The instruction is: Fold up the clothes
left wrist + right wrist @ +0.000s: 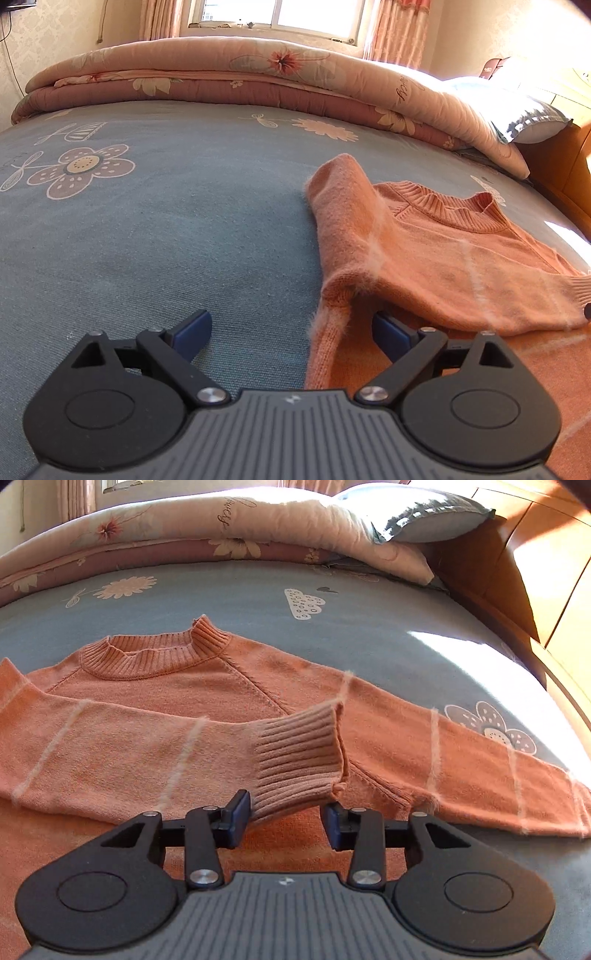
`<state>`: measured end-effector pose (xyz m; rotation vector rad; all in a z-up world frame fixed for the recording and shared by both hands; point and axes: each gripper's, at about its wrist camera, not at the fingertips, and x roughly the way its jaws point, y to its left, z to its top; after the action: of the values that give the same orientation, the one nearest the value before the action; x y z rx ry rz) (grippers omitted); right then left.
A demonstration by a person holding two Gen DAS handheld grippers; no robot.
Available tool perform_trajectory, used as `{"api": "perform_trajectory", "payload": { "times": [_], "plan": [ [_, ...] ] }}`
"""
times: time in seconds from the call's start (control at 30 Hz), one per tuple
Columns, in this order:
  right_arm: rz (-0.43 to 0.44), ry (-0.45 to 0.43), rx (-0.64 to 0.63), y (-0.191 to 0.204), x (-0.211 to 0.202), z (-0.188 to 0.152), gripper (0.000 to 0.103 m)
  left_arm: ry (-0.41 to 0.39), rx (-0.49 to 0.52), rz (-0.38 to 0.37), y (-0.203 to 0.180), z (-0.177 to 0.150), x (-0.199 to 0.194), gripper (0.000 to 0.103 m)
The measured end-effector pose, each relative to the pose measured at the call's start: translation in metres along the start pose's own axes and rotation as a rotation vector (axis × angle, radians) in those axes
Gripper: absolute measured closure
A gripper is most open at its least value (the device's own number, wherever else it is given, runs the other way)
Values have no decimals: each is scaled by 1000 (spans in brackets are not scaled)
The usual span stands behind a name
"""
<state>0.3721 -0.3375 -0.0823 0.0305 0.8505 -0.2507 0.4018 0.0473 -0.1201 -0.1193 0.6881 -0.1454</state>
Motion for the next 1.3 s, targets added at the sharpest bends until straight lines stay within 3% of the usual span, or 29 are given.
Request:
{"api": "perform_trajectory", "payload": {
  "times": [0.17, 0.37, 0.57, 0.8, 0.87, 0.93, 1.07, 1.3],
  "plan": [
    [65, -73, 36, -25, -11, 2, 48, 1, 5, -2, 0, -1, 1, 9],
    [222, -155, -171, 5, 8, 41, 48, 2, 11, -7, 0, -1, 2, 8],
    [293, -97, -384, 37, 58, 58, 48, 2, 12, -24, 1, -2, 3, 4],
    [434, -5, -393, 24, 68, 54, 51, 1, 14, -39, 2, -3, 4, 2],
    [439, -11, -412, 26, 64, 51, 63, 0, 13, -42, 2, -3, 4, 1],
    [444, -17, -431, 29, 59, 48, 88, -1, 11, -44, 2, -3, 4, 1],
    [390, -59, -493, 39, 50, 48, 90, -2, 7, -47, 3, -3, 3, 1],
    [278, -102, -462, 39, 55, 72, 90, -3, 2, -51, 5, -2, 3, 1]
  ]
}}
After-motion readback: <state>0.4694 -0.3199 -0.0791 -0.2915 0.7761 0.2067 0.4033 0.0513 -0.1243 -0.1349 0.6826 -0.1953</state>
